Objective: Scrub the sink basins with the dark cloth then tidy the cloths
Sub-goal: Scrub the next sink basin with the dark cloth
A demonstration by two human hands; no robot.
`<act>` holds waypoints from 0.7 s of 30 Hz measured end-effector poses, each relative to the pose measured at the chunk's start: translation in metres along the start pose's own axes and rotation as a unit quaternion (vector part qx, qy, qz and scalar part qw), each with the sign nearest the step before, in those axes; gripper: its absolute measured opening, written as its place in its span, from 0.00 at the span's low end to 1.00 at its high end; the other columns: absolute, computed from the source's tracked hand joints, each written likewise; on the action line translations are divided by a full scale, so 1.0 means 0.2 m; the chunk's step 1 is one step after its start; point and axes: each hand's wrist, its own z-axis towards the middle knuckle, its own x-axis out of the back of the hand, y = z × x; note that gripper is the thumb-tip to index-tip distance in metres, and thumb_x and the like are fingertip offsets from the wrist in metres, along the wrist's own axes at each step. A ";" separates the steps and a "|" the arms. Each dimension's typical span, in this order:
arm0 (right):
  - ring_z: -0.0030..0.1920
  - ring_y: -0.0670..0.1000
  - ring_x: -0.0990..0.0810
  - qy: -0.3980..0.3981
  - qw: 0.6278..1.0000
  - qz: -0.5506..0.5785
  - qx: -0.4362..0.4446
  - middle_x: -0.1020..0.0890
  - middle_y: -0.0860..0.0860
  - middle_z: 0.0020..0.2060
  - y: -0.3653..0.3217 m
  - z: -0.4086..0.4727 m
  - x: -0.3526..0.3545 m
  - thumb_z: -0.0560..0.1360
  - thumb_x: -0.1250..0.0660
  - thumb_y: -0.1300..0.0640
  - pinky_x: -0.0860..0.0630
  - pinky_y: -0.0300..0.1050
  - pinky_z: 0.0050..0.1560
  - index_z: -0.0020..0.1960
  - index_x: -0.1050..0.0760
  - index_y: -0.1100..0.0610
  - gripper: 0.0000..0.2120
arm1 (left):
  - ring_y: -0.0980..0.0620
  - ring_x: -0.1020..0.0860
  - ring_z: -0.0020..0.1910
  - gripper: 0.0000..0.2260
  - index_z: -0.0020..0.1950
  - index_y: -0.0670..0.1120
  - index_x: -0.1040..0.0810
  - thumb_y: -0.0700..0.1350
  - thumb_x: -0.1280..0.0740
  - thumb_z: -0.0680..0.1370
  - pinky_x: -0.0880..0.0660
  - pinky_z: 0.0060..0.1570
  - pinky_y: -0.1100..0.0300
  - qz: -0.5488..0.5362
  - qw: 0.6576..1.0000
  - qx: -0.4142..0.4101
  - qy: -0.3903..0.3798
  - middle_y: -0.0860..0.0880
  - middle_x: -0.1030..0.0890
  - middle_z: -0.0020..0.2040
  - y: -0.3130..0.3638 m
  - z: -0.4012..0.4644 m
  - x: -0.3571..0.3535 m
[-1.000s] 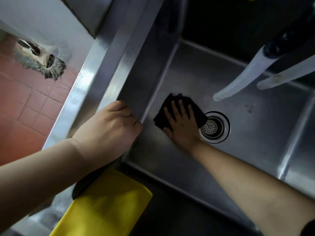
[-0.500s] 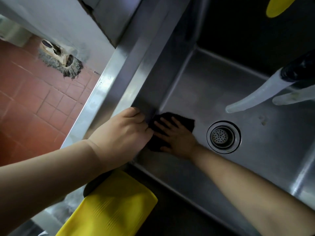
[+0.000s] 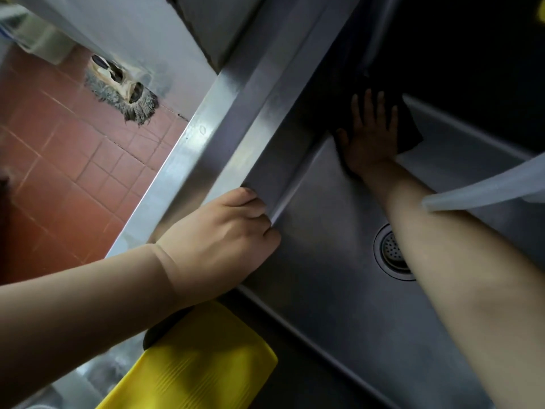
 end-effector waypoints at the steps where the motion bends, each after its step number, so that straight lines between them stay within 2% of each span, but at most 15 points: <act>1: 0.76 0.58 0.58 0.002 1.000 0.005 -0.007 0.54 0.56 0.77 -0.04 -0.04 -0.01 0.80 0.49 0.44 0.62 0.57 0.73 0.78 0.56 0.56 0.32 | 0.43 0.27 0.36 0.10 0.35 0.46 0.28 0.37 0.39 0.75 0.33 0.48 0.55 0.001 1.000 -0.001 0.000 0.47 0.26 0.31 0.00 0.00 0.00; 6: 0.76 0.58 0.58 -0.023 0.999 0.006 0.037 0.53 0.58 0.77 -0.28 -0.41 -0.11 0.79 0.49 0.43 0.63 0.58 0.72 0.77 0.56 0.57 0.33 | 0.43 0.26 0.36 0.08 0.36 0.46 0.27 0.37 0.38 0.74 0.33 0.48 0.54 0.009 1.000 -0.003 0.013 0.47 0.26 0.31 0.01 0.00 -0.01; 11: 0.74 0.61 0.43 -0.037 0.990 0.023 0.131 0.38 0.60 0.73 -0.48 -0.82 -0.24 0.75 0.50 0.42 0.57 0.60 0.72 0.74 0.40 0.60 0.33 | 0.43 0.26 0.36 0.10 0.36 0.47 0.28 0.38 0.39 0.76 0.32 0.47 0.54 -0.001 0.999 -0.009 0.043 0.47 0.25 0.31 0.01 0.00 0.00; 14: 0.74 0.61 0.42 -0.066 0.982 0.037 0.173 0.35 0.59 0.72 -0.58 -0.99 -0.28 0.74 0.49 0.43 0.54 0.61 0.72 0.73 0.36 0.59 0.32 | 0.44 0.26 0.35 0.10 0.34 0.47 0.29 0.39 0.37 0.75 0.33 0.45 0.54 -0.008 0.999 -0.012 0.042 0.47 0.26 0.30 0.00 0.00 0.01; 16: 0.74 0.60 0.43 -0.096 0.973 0.032 0.208 0.34 0.59 0.72 -0.63 -1.08 -0.30 0.75 0.51 0.43 0.54 0.61 0.72 0.73 0.36 0.58 0.31 | 0.44 0.27 0.35 0.10 0.33 0.48 0.31 0.40 0.35 0.74 0.32 0.44 0.53 -0.015 0.999 -0.010 0.029 0.48 0.27 0.29 0.00 0.00 0.01; 21: 0.71 0.57 0.35 -0.126 0.922 -0.038 0.363 0.31 0.54 0.70 -0.61 -1.22 -0.28 0.73 0.48 0.47 0.55 0.58 0.72 0.70 0.30 0.49 0.26 | 0.43 0.26 0.35 0.09 0.32 0.47 0.30 0.39 0.34 0.71 0.31 0.44 0.53 -0.006 1.000 -0.014 -0.017 0.47 0.27 0.29 0.01 0.00 0.03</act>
